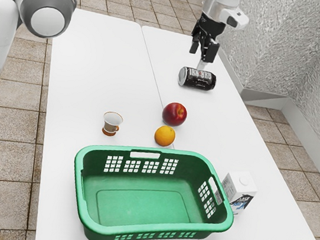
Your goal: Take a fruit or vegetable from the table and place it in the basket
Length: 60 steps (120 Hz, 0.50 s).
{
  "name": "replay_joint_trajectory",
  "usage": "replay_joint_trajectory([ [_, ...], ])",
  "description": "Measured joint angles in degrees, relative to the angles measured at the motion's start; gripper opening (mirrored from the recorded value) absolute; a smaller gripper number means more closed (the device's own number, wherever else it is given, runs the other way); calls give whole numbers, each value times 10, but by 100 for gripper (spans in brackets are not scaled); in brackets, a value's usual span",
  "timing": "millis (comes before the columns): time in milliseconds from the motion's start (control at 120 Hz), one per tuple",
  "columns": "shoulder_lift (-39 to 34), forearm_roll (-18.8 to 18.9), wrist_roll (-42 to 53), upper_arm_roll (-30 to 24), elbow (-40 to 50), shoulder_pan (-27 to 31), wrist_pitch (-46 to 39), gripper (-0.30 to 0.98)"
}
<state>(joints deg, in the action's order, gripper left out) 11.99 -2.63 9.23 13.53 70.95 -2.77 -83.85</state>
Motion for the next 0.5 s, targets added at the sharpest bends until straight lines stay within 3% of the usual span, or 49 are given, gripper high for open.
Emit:
replay_joint_trajectory([
  [500, 7, -30, 21, 12, -4, 7, 2, 69],
])
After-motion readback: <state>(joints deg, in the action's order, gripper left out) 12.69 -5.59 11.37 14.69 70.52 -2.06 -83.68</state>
